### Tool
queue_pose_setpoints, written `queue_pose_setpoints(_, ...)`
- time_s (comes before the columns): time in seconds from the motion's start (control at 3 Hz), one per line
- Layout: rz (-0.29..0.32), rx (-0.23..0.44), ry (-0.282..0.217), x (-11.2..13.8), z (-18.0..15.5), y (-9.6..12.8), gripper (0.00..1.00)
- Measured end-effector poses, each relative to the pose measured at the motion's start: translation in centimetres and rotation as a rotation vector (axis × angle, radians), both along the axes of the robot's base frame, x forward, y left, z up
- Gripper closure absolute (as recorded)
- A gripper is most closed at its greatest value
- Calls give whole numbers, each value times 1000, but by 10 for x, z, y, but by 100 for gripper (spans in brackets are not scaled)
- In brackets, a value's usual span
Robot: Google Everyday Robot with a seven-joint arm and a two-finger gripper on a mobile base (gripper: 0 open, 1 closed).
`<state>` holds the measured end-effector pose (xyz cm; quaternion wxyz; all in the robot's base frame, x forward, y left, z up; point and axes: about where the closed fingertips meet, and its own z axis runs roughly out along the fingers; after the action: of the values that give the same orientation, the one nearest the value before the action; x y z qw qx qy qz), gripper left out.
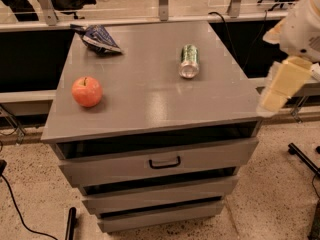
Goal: Place green can upright
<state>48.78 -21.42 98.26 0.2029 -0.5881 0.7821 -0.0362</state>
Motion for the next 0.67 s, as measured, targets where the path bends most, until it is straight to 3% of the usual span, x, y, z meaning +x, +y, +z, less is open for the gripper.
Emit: queue_pose_setpoints(0.67,-86,148,-48,134,-9,39,0)
